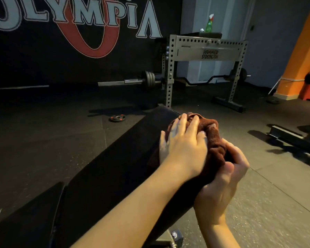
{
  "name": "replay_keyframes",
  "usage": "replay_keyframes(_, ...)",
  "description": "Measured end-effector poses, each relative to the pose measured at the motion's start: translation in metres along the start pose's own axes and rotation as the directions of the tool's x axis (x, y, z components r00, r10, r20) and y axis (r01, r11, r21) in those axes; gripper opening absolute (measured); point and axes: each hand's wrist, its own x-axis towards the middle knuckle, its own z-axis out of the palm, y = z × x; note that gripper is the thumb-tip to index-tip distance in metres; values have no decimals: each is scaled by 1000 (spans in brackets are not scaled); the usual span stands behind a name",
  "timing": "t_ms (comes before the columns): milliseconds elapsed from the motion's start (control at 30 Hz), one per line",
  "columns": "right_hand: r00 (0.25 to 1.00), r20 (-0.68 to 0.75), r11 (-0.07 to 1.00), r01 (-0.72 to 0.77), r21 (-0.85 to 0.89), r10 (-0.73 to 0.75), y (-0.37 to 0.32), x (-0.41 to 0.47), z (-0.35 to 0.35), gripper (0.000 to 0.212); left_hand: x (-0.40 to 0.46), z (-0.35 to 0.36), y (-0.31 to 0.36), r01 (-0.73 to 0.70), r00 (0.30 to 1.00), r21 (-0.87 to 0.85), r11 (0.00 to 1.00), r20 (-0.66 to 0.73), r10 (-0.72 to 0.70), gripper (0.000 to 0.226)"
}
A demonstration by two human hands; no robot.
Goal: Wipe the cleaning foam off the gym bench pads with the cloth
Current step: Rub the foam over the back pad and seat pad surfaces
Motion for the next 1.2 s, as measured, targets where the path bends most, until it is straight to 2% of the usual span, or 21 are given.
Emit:
replay_keyframes(133, 1000, 9, 999, 25, 32, -26, 1, 2, 6, 32, 42, 2, -19, -71, 997, 101, 992, -9, 72, 58)
replay_keyframes(200, 999, 2, 998, 50, 28, -50, 3, 1, 8, 34, 83, -5, -43, 54, 997, 63, 997, -51, -51, 49)
replay_keyframes(300, 998, 25, 997, 59, 54, -61, 4, 3, 8, 31, 124, -16, -83, 261, 959, 13, 965, -113, -258, 48)
replay_keyframes(433, 998, 34, 998, 54, -14, -54, 5, 3, 5, 29, 116, -17, -85, 260, 963, 32, 965, -81, -257, 50)
replay_keyframes(567, 999, 26, 997, 24, -79, -22, 8, 1, 4, 33, 66, -17, -63, 152, 988, 95, 984, 4, -153, 50)
replay_keyframes(667, 999, 36, 999, 22, -39, -21, 10, 1, 2, 39, -1, -4, -15, -18, 1000, 67, 998, 20, 17, 50)
replay_keyframes(767, 999, 35, 997, 0, 80, -2, 10, 5, -1, 58, -27, 1, 4, -146, 989, 29, 989, 2, 146, 50)
replay_keyframes(800, 999, 41, 996, -10, 87, 6, 10, 6, 0, 54, -19, -1, -1, -156, 988, 22, 988, 6, 156, 49)
replay_keyframes(867, 999, 38, 1000, 12, -19, -11, 8, 5, 2, 31, 7, -4, -15, -151, 988, 18, 988, 8, 151, 48)
replay_keyframes(933, 1000, 22, 995, 20, -98, -18, 8, 3, 1, 33, 42, -6, -36, -70, 997, 28, 997, -12, 70, 48)
replay_keyframes(1067, 999, 36, 989, 27, -145, -22, 8, 3, 2, 33, 94, -13, -100, 216, 972, 28, 976, -97, -212, 52)
replay_keyframes(1200, 999, 33, 992, 29, -121, -26, 11, 3, 3, 32, 76, -19, -107, 290, 955, 14, 957, -71, -288, 51)
